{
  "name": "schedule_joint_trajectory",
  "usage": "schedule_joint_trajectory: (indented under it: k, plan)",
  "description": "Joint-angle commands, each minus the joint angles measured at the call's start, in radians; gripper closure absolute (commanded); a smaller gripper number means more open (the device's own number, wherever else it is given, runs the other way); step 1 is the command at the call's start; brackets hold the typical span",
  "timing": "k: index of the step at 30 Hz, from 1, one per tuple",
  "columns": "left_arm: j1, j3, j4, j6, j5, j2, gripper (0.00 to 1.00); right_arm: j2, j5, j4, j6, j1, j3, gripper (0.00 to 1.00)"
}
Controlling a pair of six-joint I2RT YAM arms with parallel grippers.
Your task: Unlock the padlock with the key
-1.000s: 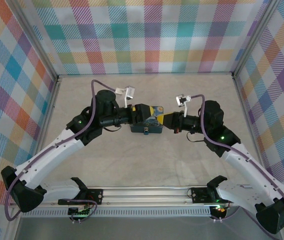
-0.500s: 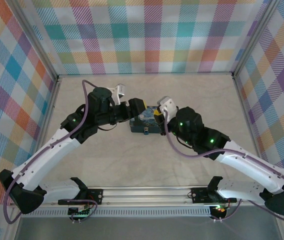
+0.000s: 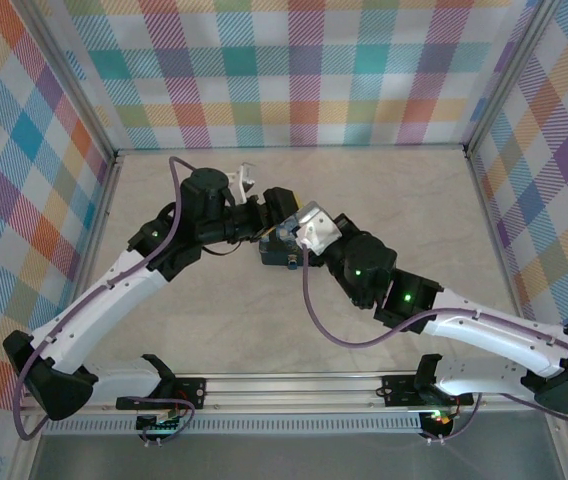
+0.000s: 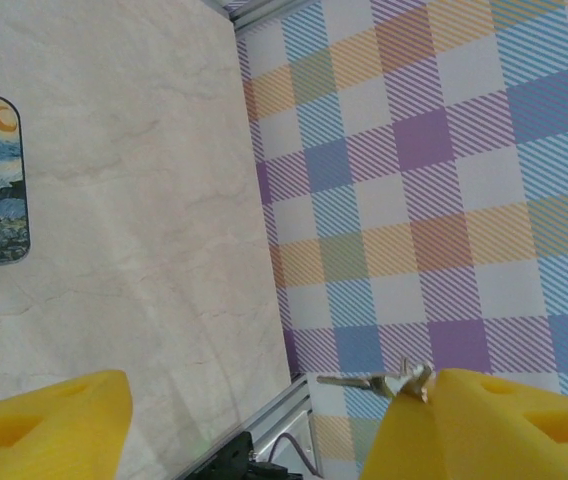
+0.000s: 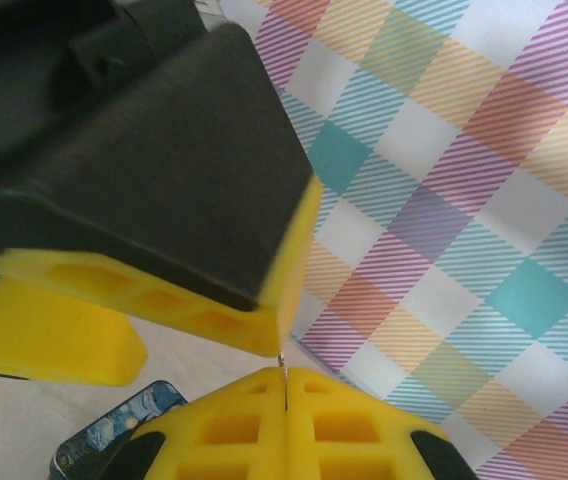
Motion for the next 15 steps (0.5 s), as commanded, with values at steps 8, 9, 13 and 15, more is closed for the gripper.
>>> schedule_joint_trajectory:
  k: [8,9,13,15]
  plan:
    - [-0.011,0.076,0.045,-0.02,0.014,0.022,0.42,0.016,0.046,0.037,-0.04,0.04,-0.001,1.0]
    - [-0.012,0.078,0.045,-0.019,0.014,0.023,0.44,0.019,0.046,0.036,-0.04,0.039,0.0,1.0]
    - [-0.012,0.081,0.045,-0.018,0.013,0.022,0.53,0.029,0.046,0.037,-0.042,0.04,0.002,1.0]
    - [-0.012,0.081,0.042,-0.016,0.013,0.024,0.6,0.038,0.046,0.041,-0.045,0.041,0.003,1.0]
